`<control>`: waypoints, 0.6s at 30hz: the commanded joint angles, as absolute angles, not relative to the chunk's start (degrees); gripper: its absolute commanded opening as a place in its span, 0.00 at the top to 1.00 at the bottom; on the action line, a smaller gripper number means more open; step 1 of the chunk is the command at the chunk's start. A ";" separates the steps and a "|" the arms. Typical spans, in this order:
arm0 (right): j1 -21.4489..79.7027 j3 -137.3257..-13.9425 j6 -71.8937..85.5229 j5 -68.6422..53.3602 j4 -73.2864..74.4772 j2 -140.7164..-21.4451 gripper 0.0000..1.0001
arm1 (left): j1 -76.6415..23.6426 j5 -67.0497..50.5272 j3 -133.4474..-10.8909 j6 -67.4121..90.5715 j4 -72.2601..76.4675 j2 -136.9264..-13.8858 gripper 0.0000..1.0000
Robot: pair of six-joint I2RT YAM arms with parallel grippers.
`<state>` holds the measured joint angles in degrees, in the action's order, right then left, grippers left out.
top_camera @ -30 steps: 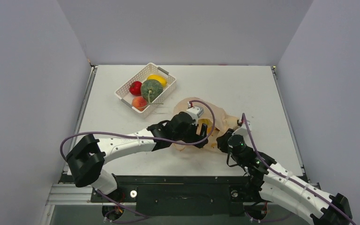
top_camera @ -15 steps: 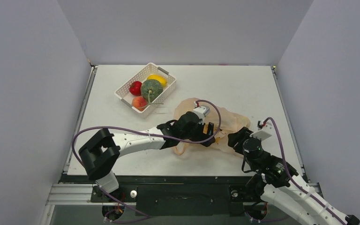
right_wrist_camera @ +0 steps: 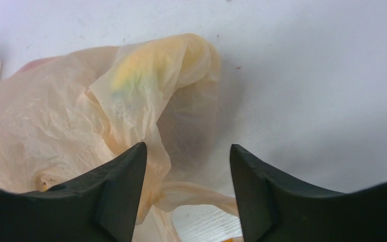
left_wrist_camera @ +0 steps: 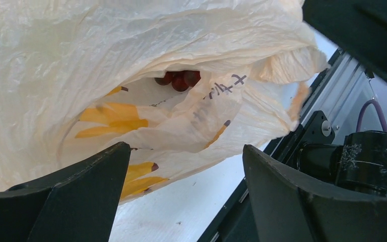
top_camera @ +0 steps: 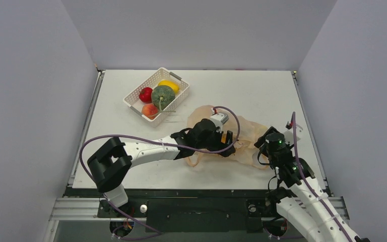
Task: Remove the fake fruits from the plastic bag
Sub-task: Adjust the plastic bag at the center of the board.
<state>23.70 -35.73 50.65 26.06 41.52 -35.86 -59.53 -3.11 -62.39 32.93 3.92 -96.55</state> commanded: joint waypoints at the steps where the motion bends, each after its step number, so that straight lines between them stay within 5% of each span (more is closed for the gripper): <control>1: 21.60 -31.62 46.20 17.25 31.33 -37.75 0.49 | -59.18 -5.59 -66.00 34.80 7.21 -97.67 0.20; 4: 21.37 -28.08 46.85 16.02 29.36 -36.97 0.95 | -58.08 -6.12 -66.01 36.17 7.21 -97.87 0.20; 5: 21.36 -27.40 47.31 15.70 29.14 -35.92 0.99 | -57.91 -6.39 -66.05 36.62 7.21 -97.98 0.20; 15: 21.36 -27.24 47.04 11.25 33.91 -27.90 1.00 | -57.36 -6.94 -68.79 36.66 7.88 -102.23 0.20; 18: 21.33 -33.28 46.52 9.79 38.89 -28.72 0.77 | -57.17 -9.12 -69.48 36.72 9.56 -104.16 0.20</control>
<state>21.71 -25.56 47.70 11.77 34.39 -28.16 -57.54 -6.11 -66.32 36.45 4.91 -102.19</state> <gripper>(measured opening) 0.090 0.802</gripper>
